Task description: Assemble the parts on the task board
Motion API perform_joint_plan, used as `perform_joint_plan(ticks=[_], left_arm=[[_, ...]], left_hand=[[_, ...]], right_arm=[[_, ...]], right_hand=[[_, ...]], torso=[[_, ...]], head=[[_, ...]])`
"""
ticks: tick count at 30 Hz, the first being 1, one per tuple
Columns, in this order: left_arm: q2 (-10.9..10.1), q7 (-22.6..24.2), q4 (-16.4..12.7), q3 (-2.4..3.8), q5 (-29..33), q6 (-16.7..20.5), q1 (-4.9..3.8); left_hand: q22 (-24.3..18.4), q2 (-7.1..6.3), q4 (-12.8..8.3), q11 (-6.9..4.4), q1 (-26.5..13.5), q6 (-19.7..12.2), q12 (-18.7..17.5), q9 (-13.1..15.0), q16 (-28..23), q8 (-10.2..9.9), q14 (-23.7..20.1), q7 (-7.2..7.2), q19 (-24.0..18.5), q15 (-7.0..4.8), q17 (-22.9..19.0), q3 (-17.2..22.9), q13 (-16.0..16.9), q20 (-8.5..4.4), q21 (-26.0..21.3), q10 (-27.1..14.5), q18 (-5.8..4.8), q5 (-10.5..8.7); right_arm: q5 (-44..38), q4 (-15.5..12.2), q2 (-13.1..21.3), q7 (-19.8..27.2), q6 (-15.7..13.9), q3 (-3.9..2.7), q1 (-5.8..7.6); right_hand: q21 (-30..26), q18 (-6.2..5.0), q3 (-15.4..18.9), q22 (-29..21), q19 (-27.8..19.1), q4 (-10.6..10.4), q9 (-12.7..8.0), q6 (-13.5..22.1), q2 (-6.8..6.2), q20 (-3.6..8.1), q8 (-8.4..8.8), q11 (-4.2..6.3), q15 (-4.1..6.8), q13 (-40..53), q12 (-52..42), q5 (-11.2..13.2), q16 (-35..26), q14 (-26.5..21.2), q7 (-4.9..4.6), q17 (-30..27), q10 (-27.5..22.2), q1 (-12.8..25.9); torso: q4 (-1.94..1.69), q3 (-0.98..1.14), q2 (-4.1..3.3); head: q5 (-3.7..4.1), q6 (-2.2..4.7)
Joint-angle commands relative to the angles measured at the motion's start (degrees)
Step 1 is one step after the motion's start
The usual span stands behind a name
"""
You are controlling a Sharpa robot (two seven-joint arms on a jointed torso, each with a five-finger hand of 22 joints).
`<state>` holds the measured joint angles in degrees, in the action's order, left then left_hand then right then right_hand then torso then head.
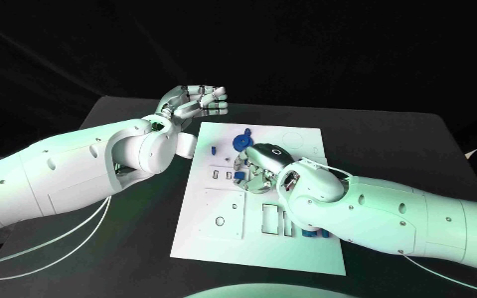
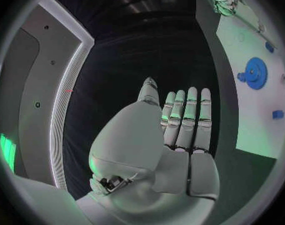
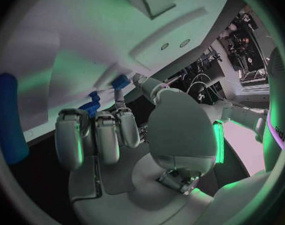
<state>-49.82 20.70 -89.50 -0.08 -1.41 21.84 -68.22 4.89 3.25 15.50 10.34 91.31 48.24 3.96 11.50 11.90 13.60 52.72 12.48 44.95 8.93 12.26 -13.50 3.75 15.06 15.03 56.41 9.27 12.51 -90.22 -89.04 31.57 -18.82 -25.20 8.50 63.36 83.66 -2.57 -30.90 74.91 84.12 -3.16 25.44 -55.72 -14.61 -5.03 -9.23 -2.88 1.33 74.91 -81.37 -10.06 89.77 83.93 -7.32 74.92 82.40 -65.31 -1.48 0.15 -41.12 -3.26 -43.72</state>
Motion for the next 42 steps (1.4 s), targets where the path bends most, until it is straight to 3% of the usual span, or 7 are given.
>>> perform_joint_plan(ticks=[1, 5, 7, 13, 18, 29, 42], left_arm=[[0.0, 0.3, -0.2, 0.04, 0.1, -1.0, -0.05], [0.0, 0.3, -0.1, 0.04, 0.1, -1.0, -0.05], [0.0, 0.3, -0.1, 0.04, 0.1, -1.0, -0.05], [0.0, 0.3, -0.1, 0.04, 0.1, -1.0, -0.05], [-0.1, 0.3, -0.1, 0.03, 0.1, -1.1, -0.05], [-0.4, 0.3, -0.1, 0.01, 0.1, -1.1, -0.04], [-0.5, 0.3, -0.2, -0.02, 0.1, -1.1, -0.03]], left_hand=[[-0.1, 0.41, 0.0, -0.23, 0.1, -0.2, -0.2, 0.1, -0.3, -0.3, -0.2, -0.03, 0.3, -0.10, 0.1, -0.3, 0.1, 0.05, -0.2, -0.2, 1.14, -0.34], [-0.1, 0.41, 0.0, -0.23, 0.1, -0.2, -0.2, 0.1, -0.3, -0.3, -0.2, -0.03, 0.3, -0.10, 0.1, -0.3, 0.1, 0.05, -0.2, -0.2, 1.14, -0.34], [-0.1, 0.41, 0.0, -0.23, 0.1, -0.2, -0.2, 0.1, -0.3, -0.3, -0.2, -0.03, 0.3, -0.10, 0.1, -0.3, 0.1, 0.05, -0.2, -0.2, 1.14, -0.34], [-0.1, 0.41, 0.0, -0.23, 0.1, -0.2, -0.2, 0.1, -0.3, -0.3, -0.2, -0.03, 0.3, -0.10, 0.1, -0.3, 0.1, 0.05, -0.2, -0.2, 1.14, -0.34], [-0.2, 0.53, 0.0, -0.27, 0.1, -0.2, -0.3, 0.2, -0.5, -0.4, -0.2, -0.06, 0.3, -0.10, 0.2, -0.6, 0.1, 0.05, -0.3, -0.2, 1.13, -0.33], [-0.2, 0.53, 0.0, -0.27, 0.1, -0.2, -0.3, 0.2, -0.5, -0.4, -0.2, -0.06, 0.3, -0.10, 0.2, -0.6, 0.1, 0.05, -0.3, -0.2, 1.13, -0.33], [-0.2, 0.53, 0.0, -0.29, 0.1, -0.2, -0.3, 0.2, -0.6, -0.4, -0.2, -0.08, 0.4, -0.10, 0.2, -0.7, 0.1, 0.05, -0.4, -0.3, 1.13, -0.34]], right_arm=[[-0.8, -0.2, 0.0, 0.3, -0.2, 0.01, -0.05], [-0.9, -0.3, 0.1, 0.4, -1.0, 0.01, -0.05], [-1.1, -0.3, 0.1, 0.3, -1.3, 0.01, -0.05], [-2.1, -1.1, 0.9, 0.0, -2.4, 0.00, -0.05], [-3.0, -2.6, 2.0, -0.3, -3.0, -0.01, -0.04], [-3.7, -3.9, 3.6, -0.9, -2.4, -0.02, -0.04], [-3.7, -2.8, 3.5, -0.7, -0.9, -0.01, -0.04]], right_hand=[[0.1, 0.80, 0.1, 11.3, 1.5, 0.0, 0.1, -1.1, 0.99, -0.27, -0.53, 0.30, -0.28, 5.7, -0.4, 0.1, 0.2, 6.1, 0.31, 15.1, 0.2, -1.1], [0.7, 0.97, -1.1, 11.7, 2.0, 0.4, 0.6, -3.5, 2.80, 0.19, -1.73, 1.05, 0.33, 6.6, -1.2, -0.1, 0.2, 6.1, 1.19, 15.1, 1.0, -2.6], [0.8, 0.99, -1.3, 11.8, 2.0, 0.5, 0.6, -3.6, 2.95, 0.29, -1.79, 1.14, 0.42, 6.6, -1.2, 0.0, 0.2, 6.1, 1.26, 15.1, 1.0, -2.8], [0.4, 0.92, 0.5, 11.7, 1.8, -0.1, 0.3, -2.0, 0.63, 0.32, -0.85, 0.74, 0.21, 6.0, -0.6, 1.1, 0.2, 6.1, 0.73, 15.1, 0.5, -1.2], [0.2, 0.87, 2.4, 11.6, 1.7, -0.9, 0.0, -0.8, -0.14, 0.06, -0.12, 0.40, -0.09, 5.5, -0.1, 2.2, 0.2, 6.1, 0.37, 15.1, 0.1, -0.7], [-0.2, 0.80, 4.6, 11.5, 1.6, -1.8, -0.5, 0.8, -0.40, -0.27, 0.71, 0.00, -0.44, 4.8, 0.6, 3.2, 0.2, 6.1, -0.05, 15.1, -0.6, -1.1], [0.2, 0.90, 4.1, 11.8, 1.9, -1.3, -0.6, 0.5, 0.52, -0.42, 0.62, -0.04, -0.53, 5.1, 0.3, 1.4, 0.2, 6.1, -0.12, 15.1, -0.4, -4.0]], torso=[[0.00, 0.01, -0.03], [-0.04, 0.00, -0.02], [-0.05, 0.00, -0.01], [-0.02, 0.02, 0.00], [0.03, 0.02, 0.01], [0.02, 0.00, 0.02], [-0.13, -0.03, -0.05]], head=[[0.01, 0.01], [0.01, 0.05], [0.01, 0.03], [-0.08, 0.12], [-0.15, 0.07], [-0.06, -0.07], [-0.01, -0.18]])
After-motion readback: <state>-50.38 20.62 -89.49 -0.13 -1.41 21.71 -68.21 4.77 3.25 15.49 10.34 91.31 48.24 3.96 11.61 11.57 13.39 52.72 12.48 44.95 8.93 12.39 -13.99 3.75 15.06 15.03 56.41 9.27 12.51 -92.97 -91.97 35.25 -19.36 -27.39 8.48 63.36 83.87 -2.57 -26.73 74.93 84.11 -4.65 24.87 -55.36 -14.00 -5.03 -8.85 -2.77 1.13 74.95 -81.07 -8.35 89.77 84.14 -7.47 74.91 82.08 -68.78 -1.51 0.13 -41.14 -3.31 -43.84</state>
